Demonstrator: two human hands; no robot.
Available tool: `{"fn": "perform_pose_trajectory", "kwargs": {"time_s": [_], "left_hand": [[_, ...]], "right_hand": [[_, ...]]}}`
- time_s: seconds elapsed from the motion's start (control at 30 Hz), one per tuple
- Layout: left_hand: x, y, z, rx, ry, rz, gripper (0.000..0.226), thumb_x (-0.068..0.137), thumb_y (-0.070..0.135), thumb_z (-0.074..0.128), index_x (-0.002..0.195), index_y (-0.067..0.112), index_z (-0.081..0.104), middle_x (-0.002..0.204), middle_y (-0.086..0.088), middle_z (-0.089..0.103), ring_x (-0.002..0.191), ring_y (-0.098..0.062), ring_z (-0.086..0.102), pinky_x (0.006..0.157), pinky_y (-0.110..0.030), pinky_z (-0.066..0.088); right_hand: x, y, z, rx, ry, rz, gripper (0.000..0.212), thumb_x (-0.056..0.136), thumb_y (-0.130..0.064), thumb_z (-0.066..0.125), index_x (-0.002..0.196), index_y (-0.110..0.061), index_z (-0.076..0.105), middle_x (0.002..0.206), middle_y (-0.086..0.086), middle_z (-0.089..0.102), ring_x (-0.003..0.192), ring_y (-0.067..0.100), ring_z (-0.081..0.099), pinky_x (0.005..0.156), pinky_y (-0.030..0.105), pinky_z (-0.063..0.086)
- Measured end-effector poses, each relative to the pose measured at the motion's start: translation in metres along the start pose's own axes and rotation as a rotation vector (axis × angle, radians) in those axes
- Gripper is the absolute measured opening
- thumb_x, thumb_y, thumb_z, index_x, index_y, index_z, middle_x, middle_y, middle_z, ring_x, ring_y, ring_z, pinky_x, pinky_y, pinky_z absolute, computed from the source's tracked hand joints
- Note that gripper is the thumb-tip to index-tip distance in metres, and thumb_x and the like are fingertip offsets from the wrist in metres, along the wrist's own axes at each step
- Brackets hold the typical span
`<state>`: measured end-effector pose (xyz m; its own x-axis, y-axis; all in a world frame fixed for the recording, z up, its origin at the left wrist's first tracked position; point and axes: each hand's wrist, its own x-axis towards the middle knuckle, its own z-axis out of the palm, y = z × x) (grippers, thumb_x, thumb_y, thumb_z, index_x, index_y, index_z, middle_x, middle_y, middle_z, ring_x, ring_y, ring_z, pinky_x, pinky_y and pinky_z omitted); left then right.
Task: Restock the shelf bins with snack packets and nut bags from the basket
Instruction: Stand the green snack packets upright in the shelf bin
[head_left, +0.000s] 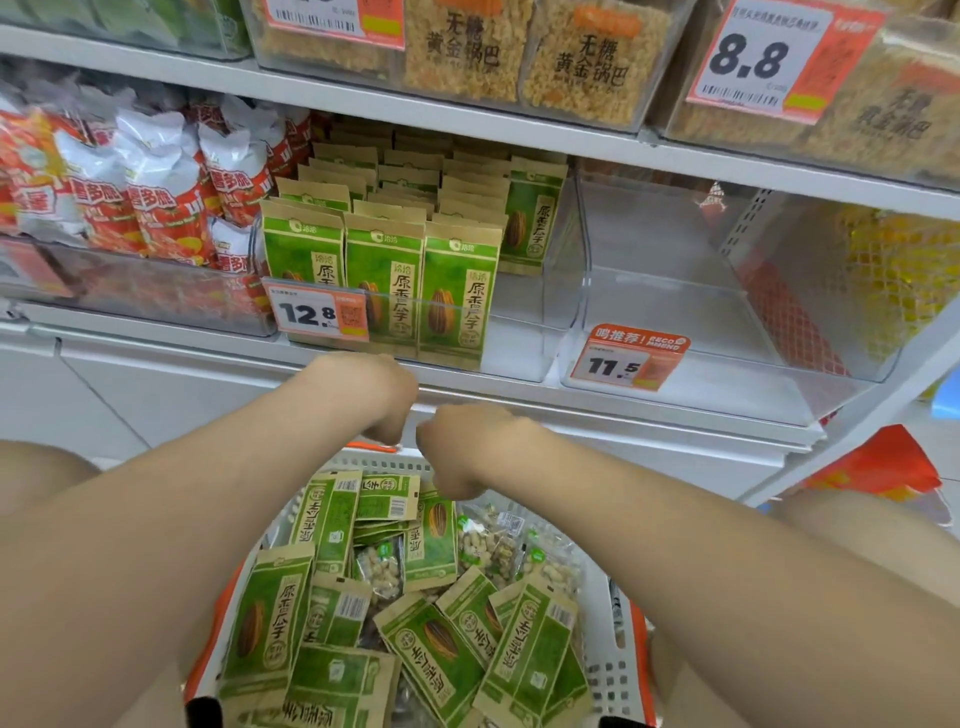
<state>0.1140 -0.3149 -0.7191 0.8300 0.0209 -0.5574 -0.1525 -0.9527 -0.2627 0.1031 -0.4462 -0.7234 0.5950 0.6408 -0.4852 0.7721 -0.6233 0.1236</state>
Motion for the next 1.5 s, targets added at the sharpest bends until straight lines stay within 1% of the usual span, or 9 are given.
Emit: {"fn": "perform_pose_trajectory", "kwargs": {"time_s": [0.2,0.33,0.57,0.87,1.0,1.13,1.3,1.4,1.5], "left_hand": [[0.006,-0.002,0.001,-0.037,0.029,0.055,0.039,0.101,0.029,0.056,0.137,0.017,0.061,0.132,-0.009,0.064,0.103,-0.029,0.065,0.082,-0.038,0.056],[0.009,0.001,-0.002,-0.079,0.021,0.131,0.041,0.101,0.030,0.057,0.140,0.019,0.059,0.138,-0.007,0.062,0.117,-0.030,0.065,0.093,-0.041,0.056],[0.006,0.004,-0.012,-0.098,0.086,0.223,0.039,0.102,0.024,0.053,0.139,0.020,0.060,0.137,-0.007,0.061,0.119,-0.032,0.063,0.097,-0.048,0.056],[-0.006,-0.005,-0.015,-0.079,0.061,0.160,0.040,0.101,0.021,0.054,0.140,0.019,0.059,0.138,-0.007,0.061,0.120,-0.033,0.064,0.095,-0.047,0.057],[-0.019,-0.006,-0.019,-0.080,0.044,0.087,0.030,0.097,0.017,0.061,0.126,0.012,0.065,0.112,-0.006,0.067,0.096,-0.028,0.067,0.073,-0.037,0.054],[-0.029,-0.009,-0.019,-0.032,0.039,0.035,0.027,0.096,0.008,0.065,0.123,0.008,0.061,0.099,-0.007,0.061,0.093,-0.028,0.065,0.078,-0.039,0.057],[-0.026,-0.018,-0.020,-0.118,-0.027,0.081,0.079,0.083,0.048,0.085,0.149,0.021,0.051,0.139,-0.001,0.063,0.121,-0.028,0.063,0.102,-0.043,0.054],[-0.024,-0.020,-0.021,-0.255,-0.012,0.138,0.072,0.082,0.060,0.081,0.140,0.026,0.056,0.129,0.003,0.068,0.114,-0.024,0.065,0.102,-0.041,0.053],[-0.023,-0.020,-0.027,-0.477,0.060,0.210,0.043,0.094,0.049,0.074,0.127,0.026,0.061,0.120,0.005,0.070,0.104,-0.019,0.066,0.089,-0.032,0.051]], "right_hand": [[0.054,-0.022,0.063,-0.200,-0.115,-0.176,0.007,0.096,-0.005,0.062,0.098,-0.011,0.059,0.086,0.002,0.051,0.066,0.017,0.048,0.063,0.036,0.046],[0.084,-0.029,0.114,-0.408,-0.157,-0.256,0.021,0.099,-0.013,0.065,0.119,-0.018,0.070,0.114,0.004,0.062,0.105,0.026,0.061,0.078,0.041,0.049],[0.099,-0.031,0.142,-0.547,-0.128,-0.320,0.042,0.109,-0.030,0.048,0.149,-0.018,0.055,0.173,0.011,0.005,0.146,0.037,0.033,0.106,0.049,0.041],[0.083,-0.018,0.113,-0.271,0.068,-0.342,0.045,0.096,-0.004,0.058,0.140,0.004,0.051,0.140,0.018,0.047,0.116,0.031,0.055,0.090,0.044,0.055],[0.067,-0.003,0.073,-0.101,0.173,-0.180,0.022,0.090,-0.001,0.063,0.109,-0.010,0.069,0.116,0.011,0.064,0.106,0.032,0.063,0.084,0.037,0.044],[0.045,0.019,0.040,0.067,0.330,-0.074,0.021,0.088,-0.012,0.067,0.098,-0.027,0.077,0.097,0.000,0.073,0.098,0.026,0.063,0.078,0.035,0.039],[0.008,0.036,0.000,0.508,0.461,0.013,0.037,0.084,0.002,0.062,0.111,-0.023,0.054,0.090,-0.001,0.060,0.089,0.027,0.057,0.067,0.040,0.047],[-0.010,0.042,-0.021,0.615,0.547,0.071,0.059,0.085,0.006,0.059,0.137,-0.020,0.049,0.104,0.002,0.062,0.099,0.025,0.057,0.074,0.043,0.051],[-0.019,0.051,-0.033,0.574,0.636,0.181,0.051,0.085,0.004,0.058,0.128,-0.021,0.065,0.121,0.009,0.065,0.112,0.029,0.060,0.087,0.044,0.055]]}}
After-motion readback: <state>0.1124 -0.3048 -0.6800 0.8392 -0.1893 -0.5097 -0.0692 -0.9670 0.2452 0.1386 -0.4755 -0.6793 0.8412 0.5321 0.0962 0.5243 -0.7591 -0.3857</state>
